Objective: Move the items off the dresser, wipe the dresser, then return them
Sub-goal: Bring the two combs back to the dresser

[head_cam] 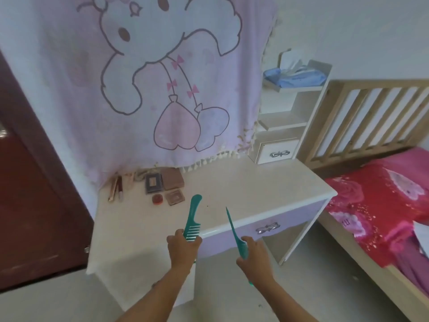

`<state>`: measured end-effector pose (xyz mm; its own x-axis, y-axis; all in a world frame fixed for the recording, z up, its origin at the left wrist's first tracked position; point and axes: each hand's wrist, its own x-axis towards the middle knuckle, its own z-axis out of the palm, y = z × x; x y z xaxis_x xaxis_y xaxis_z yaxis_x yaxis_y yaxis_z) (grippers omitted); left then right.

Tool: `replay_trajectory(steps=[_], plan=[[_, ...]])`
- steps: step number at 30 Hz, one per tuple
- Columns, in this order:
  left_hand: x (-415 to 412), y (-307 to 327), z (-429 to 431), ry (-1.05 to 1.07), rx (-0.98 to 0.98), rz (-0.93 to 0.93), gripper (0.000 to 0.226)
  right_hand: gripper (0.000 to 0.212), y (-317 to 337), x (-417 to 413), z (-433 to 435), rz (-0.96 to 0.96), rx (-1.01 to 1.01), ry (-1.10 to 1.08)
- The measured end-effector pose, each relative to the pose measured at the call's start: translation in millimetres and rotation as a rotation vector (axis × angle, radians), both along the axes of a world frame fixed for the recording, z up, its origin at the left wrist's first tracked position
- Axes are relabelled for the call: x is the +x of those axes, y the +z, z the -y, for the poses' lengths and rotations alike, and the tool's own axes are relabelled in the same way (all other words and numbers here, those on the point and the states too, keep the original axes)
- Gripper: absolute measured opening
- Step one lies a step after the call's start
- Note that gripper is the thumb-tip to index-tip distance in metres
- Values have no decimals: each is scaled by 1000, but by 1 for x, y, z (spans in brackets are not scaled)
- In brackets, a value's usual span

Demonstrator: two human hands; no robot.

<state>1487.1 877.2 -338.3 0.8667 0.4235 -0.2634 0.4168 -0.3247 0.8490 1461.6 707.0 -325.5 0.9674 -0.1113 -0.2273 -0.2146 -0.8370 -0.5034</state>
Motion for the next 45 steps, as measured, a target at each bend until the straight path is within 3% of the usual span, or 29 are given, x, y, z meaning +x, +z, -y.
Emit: replay_trajectory(steps=[12,22,25,28,34,37,39,45], plan=[[89,-17,37,176,104,-203,48,51,-16,126,23,-78,-7,270],[201,-44,34,213,193,-221,46,47,-21,230,-6,-121,-41,278],[219,-45,30,195,331,-280,49,48,-25,255,-18,-141,-44,267],[226,-46,28,176,529,-328,50,49,-33,271,-32,-166,-31,279],[225,-53,20,78,635,-389,52,46,-44,293,-57,-205,24,318],[222,-48,12,69,640,-320,41,46,-46,299,-67,-199,44,364],[217,-43,5,98,633,-177,32,41,-47,299,-74,-183,57,419],[181,-33,0,164,775,-227,50,37,-50,293,-76,-173,40,625]])
